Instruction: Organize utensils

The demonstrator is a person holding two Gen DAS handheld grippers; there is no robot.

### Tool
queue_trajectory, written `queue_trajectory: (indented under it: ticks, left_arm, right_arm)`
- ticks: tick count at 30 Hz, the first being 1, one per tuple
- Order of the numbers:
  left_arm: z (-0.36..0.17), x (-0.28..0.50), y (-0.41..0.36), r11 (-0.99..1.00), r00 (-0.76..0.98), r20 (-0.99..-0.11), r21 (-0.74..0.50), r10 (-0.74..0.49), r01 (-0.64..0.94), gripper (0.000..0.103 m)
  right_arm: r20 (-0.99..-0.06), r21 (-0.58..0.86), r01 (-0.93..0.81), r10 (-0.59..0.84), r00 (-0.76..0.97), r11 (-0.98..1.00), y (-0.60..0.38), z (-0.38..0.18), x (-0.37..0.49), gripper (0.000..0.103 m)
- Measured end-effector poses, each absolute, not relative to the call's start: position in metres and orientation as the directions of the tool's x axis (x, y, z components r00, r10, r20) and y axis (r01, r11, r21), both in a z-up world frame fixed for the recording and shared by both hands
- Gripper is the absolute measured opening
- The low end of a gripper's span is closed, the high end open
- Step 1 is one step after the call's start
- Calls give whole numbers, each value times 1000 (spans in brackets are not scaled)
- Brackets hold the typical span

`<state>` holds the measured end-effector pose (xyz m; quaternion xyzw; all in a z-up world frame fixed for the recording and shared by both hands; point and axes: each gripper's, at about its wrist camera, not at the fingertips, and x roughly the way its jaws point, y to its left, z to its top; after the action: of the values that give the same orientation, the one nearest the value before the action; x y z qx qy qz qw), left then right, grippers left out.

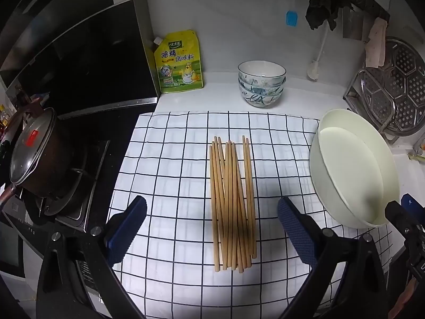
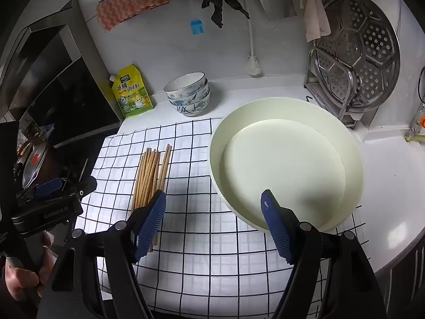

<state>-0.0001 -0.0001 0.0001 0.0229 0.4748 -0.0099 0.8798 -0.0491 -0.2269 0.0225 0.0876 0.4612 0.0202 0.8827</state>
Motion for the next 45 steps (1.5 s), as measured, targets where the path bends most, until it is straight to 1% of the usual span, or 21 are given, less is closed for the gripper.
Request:
queue_trajectory:
  ticks: [12, 16, 45]
  left_arm:
    - [13, 8, 9, 999, 559, -829, 34, 16, 22, 97]
    - [15, -1, 7, 999, 578, -816, 38, 22, 16, 97]
    - [16, -8, 9, 999, 592, -805, 39, 23, 15, 97]
  right_arm:
    - [-805, 179, 44, 121, 581, 983, -226, 21, -52, 71]
    - [-804, 179, 42, 121, 582, 983, -225, 22, -52, 71]
    - [-797, 178, 42, 119, 592, 983, -225, 23, -54, 71]
